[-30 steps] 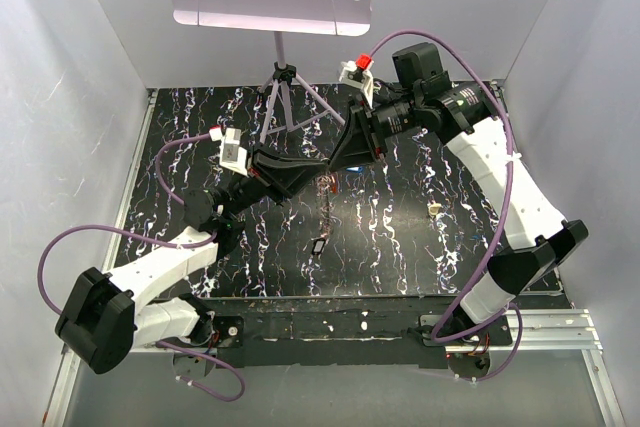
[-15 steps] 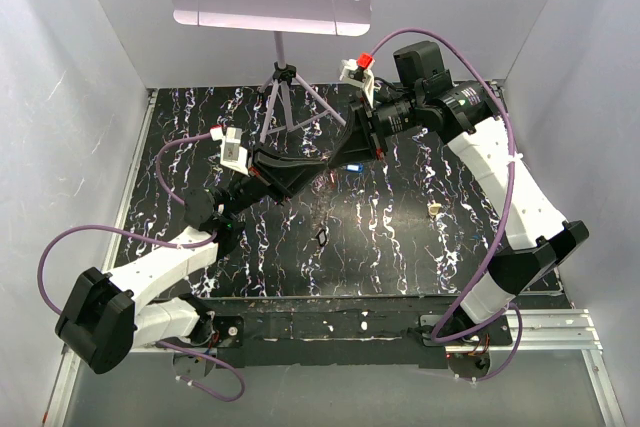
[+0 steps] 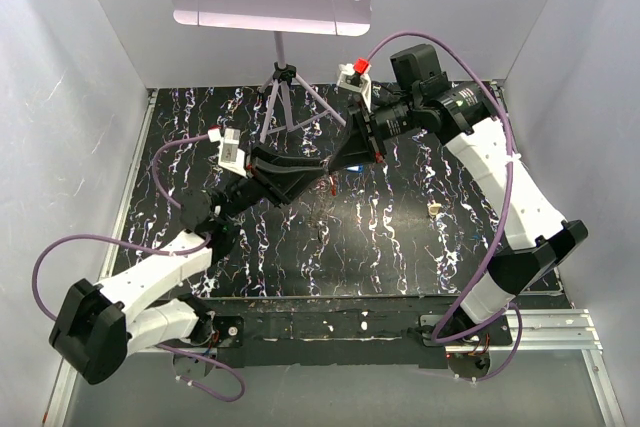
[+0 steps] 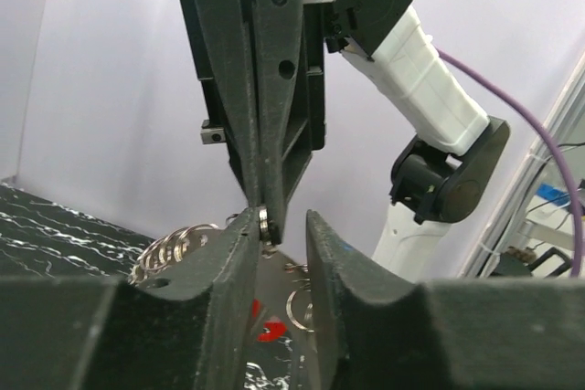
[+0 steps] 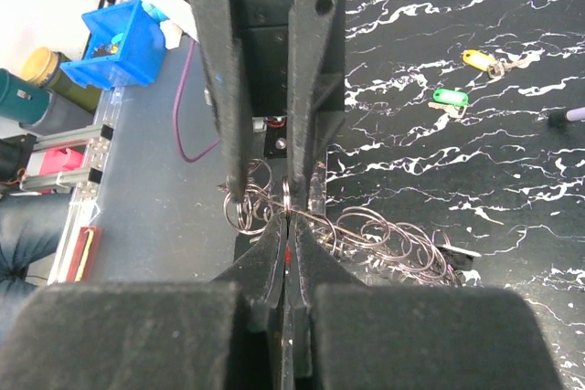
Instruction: Put the keys on the keyring
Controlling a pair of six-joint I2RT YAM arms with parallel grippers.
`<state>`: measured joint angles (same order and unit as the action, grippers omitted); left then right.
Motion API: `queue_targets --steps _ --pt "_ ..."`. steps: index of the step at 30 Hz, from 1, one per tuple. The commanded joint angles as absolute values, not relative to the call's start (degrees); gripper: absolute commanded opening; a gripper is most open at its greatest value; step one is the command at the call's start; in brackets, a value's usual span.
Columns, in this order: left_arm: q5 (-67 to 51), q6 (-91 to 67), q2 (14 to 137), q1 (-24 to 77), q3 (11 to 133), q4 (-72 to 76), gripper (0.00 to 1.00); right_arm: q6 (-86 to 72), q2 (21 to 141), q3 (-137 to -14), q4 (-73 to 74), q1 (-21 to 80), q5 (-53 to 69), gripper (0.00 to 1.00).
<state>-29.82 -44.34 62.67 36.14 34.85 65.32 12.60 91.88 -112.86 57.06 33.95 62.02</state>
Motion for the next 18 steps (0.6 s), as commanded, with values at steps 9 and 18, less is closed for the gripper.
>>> queue_targets --steps 9,18 --pt "-37.1 -34.1 49.1 30.3 40.8 29.8 0.61 25.0 92.0 -114.8 68.3 34.4 58.9 0.01" --pt "-52.5 -17.1 59.1 27.1 64.3 -15.7 0.76 42.6 97.3 -121.2 88.7 35.6 50.8 0.01"
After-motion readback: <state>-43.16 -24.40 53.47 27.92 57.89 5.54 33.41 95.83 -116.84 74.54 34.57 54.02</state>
